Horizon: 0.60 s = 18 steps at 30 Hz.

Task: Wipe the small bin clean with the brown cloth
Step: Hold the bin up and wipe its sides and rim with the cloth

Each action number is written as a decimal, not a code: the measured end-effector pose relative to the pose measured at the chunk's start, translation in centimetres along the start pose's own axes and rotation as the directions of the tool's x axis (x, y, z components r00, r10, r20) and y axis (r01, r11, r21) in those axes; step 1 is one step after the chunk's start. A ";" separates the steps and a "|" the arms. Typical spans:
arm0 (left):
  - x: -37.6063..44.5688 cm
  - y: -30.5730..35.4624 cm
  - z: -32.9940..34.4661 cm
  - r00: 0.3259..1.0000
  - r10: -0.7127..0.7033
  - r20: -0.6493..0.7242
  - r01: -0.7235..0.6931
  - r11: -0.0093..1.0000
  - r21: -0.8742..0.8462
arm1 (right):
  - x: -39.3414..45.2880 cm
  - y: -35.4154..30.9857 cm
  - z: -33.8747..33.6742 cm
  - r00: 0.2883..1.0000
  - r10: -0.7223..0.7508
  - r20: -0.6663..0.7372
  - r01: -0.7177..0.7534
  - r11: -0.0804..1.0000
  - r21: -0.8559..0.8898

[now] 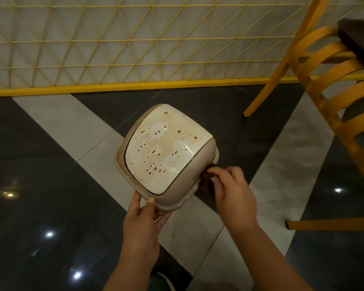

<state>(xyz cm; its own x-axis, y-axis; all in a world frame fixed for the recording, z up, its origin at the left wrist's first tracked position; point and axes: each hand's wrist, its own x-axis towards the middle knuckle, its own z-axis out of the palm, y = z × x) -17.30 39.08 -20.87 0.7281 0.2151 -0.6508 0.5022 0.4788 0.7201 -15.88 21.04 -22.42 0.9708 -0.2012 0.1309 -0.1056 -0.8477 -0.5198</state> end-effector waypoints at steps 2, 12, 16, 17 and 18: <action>0.2 0.3 -0.1 1.000 0.008 0.013 -0.008 1.000 0.003 | 1.6 0.5 -0.1 0.994 0.110 0.027 -0.111 0.993 0.034; -1.8 -1.4 0.9 0.992 -0.023 -0.127 -0.003 0.979 -0.206 | -1.6 -0.7 1.1 0.991 0.131 -0.026 -0.126 0.982 0.144; -1.9 -2.0 1.9 0.993 -0.007 -0.118 -0.015 0.982 -0.187 | -2.4 -2.3 1.3 0.999 0.018 0.027 -0.020 0.996 0.087; -1.8 -1.9 1.8 0.992 0.008 -0.128 -0.031 0.984 -0.175 | -3.1 -3.0 1.4 0.997 -0.050 0.062 0.045 0.995 0.084; -1.7 -1.8 1.8 0.991 0.022 -0.130 -0.043 0.986 -0.161 | -3.7 -3.6 1.6 0.987 -0.127 0.097 0.119 0.989 0.084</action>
<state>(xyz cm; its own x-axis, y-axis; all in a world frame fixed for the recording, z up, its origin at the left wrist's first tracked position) -18.59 36.36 -20.62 0.6720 0.3344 -0.6607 0.3891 0.5998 0.6992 -18.78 25.61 -22.40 0.9926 -0.0434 0.1138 0.0293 -0.8214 -0.5696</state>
